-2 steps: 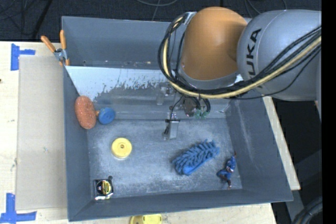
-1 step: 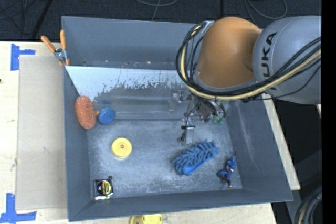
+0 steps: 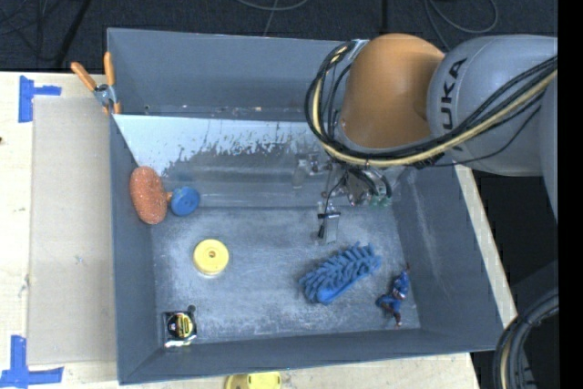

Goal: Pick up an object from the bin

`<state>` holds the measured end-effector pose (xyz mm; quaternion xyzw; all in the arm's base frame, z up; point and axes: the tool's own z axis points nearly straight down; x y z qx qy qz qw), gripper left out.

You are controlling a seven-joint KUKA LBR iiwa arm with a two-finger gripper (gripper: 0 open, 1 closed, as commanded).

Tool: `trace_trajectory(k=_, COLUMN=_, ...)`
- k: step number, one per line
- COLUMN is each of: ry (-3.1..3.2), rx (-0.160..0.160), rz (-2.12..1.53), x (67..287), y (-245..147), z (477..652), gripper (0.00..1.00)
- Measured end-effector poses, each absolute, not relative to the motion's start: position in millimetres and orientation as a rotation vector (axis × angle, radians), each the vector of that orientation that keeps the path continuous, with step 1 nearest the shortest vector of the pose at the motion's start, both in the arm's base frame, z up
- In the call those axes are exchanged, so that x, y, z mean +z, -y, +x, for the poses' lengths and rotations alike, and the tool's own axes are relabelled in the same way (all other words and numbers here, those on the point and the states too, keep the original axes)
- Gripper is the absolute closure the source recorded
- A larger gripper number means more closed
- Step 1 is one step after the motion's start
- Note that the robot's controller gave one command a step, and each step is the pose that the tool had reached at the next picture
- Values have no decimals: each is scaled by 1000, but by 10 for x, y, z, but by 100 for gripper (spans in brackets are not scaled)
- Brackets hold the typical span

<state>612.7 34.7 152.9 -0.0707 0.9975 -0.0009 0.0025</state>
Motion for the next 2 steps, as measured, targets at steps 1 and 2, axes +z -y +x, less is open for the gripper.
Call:
trace_trajectory(k=1, ry=-3132, rx=1, rz=-249, x=1284, y=-127, z=5745, gripper=0)
trace_trajectory(k=2, ry=-3106, rx=1, rz=-463, x=920, y=109, z=5834, gripper=0)
